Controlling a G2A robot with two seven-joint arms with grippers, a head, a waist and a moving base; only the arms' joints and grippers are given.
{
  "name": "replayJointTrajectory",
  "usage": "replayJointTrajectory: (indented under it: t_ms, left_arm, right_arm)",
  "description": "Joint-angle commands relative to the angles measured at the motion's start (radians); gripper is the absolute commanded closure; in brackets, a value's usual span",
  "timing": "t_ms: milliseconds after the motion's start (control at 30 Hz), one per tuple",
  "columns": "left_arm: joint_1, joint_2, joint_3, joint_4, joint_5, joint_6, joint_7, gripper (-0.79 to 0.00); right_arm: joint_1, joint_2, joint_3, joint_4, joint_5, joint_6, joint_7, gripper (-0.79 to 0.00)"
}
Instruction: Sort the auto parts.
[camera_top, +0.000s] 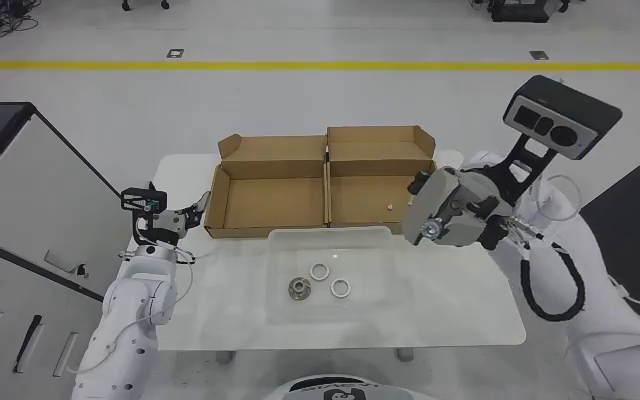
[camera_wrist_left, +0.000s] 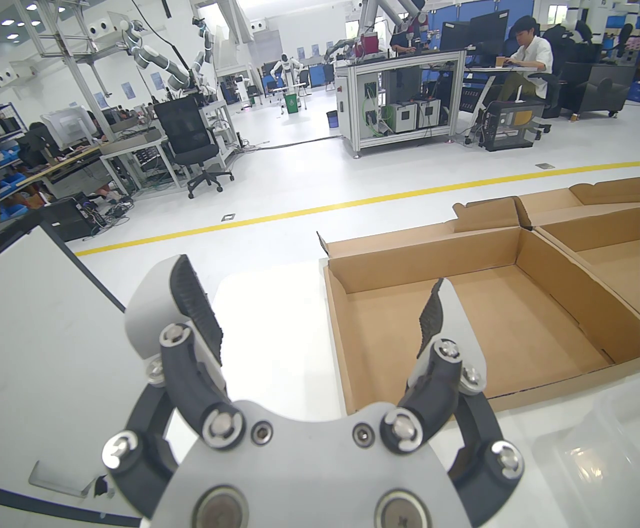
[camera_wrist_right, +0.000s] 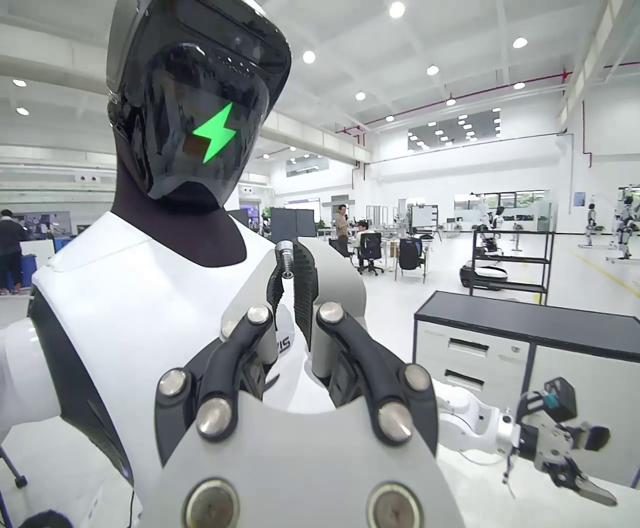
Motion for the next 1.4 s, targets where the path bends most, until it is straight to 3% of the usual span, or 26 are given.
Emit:
replayJointTrajectory:
  t_ms: [0, 267, 500, 1033, 1367]
  left_arm:
    - [0.0, 0.0, 0.0, 0.0, 0.0, 0.0, 0.0, -0.785]
    - [0.0, 0.0, 0.0, 0.0, 0.0, 0.0, 0.0, -0.785]
    - [0.0, 0.0, 0.0, 0.0, 0.0, 0.0, 0.0, -0.785]
    - [0.0, 0.0, 0.0, 0.0, 0.0, 0.0, 0.0, -0.785]
    - [0.0, 0.0, 0.0, 0.0, 0.0, 0.0, 0.0, -0.785]
  right_arm:
    - [-0.006, -0.009, -0.018, -0.022, 0.072, -0.015, -0.016, 0.0]
    - [-0.025, -0.055, -0.019, -0.037, 0.222, -0.015, 0.034, 0.0]
    - [-0.029, -0.074, -0.012, 0.004, 0.134, 0.001, 0.048, 0.0]
    - [-0.072, -0.079, 0.062, -0.029, -0.132, 0.246, 0.019, 0.0]
    - [-0.126, -0.106, 0.023, -0.054, 0.022, 0.142, -0.07, 0.0]
